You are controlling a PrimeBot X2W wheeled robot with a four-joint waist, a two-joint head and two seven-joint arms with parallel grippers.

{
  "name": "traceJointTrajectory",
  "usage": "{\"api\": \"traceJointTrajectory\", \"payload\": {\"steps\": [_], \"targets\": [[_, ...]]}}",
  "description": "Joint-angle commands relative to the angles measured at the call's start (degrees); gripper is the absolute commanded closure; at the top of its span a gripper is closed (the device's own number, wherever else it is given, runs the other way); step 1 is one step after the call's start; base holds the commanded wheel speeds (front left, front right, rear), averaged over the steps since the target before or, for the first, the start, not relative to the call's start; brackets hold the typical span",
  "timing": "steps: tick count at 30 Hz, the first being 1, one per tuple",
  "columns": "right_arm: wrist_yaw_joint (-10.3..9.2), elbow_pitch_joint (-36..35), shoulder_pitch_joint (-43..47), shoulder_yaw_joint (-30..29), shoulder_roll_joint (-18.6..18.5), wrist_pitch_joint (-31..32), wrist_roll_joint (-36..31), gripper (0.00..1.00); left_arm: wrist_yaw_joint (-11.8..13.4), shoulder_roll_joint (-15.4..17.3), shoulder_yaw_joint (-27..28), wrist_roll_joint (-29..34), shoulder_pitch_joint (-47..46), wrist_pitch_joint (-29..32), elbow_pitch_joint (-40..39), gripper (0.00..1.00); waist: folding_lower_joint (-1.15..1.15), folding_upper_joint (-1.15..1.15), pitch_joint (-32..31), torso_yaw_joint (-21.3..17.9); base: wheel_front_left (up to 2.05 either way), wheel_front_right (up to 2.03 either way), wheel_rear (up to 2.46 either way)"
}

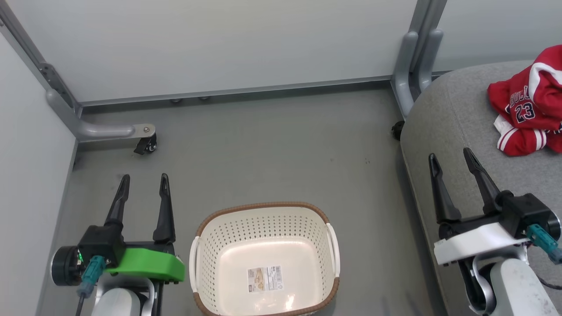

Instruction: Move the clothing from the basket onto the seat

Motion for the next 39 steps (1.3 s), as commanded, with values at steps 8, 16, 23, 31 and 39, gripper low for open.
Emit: {"api": "traceJointTrajectory", "payload": {"steps": [8,16,23,31,39], "targets": [[-0.06,-3.97,7.10,-1.37,1.33,-0.22,-0.98,0.00,-2.33,-1.71,1.29,1.92,2.94,-0.01,-0.03,0.00,0.00,0.39,-1.98,-0.10,0.00,0.00,0.00],[-0.06,-3.82,9.76,-1.19,1.87,-0.22,-1.37,0.00,-3.39,-2.58,1.93,3.22,4.00,-0.02,0.11,0.00,0.00,0.39,-2.59,-0.16,0.00,0.00,0.00],[-0.06,-3.49,9.95,-1.43,2.09,-0.22,-1.26,0.00,-3.73,-3.09,2.53,3.98,3.92,-0.02,0.79,0.00,0.00,0.39,-2.52,-0.02,0.00,0.00,0.00],[0.00,-3.06,9.33,-1.17,2.31,0.01,-0.97,1.00,-4.13,-3.21,2.79,4.36,3.27,0.04,1.45,1.00,0.00,0.00,-2.48,0.06,0.00,0.00,0.00],[0.00,-0.33,9.70,-1.21,2.66,1.22,3.91,1.00,-4.44,-3.64,3.45,-0.24,3.77,1.50,4.08,1.00,0.00,0.01,-2.52,-0.13,0.00,0.00,0.00]]}}
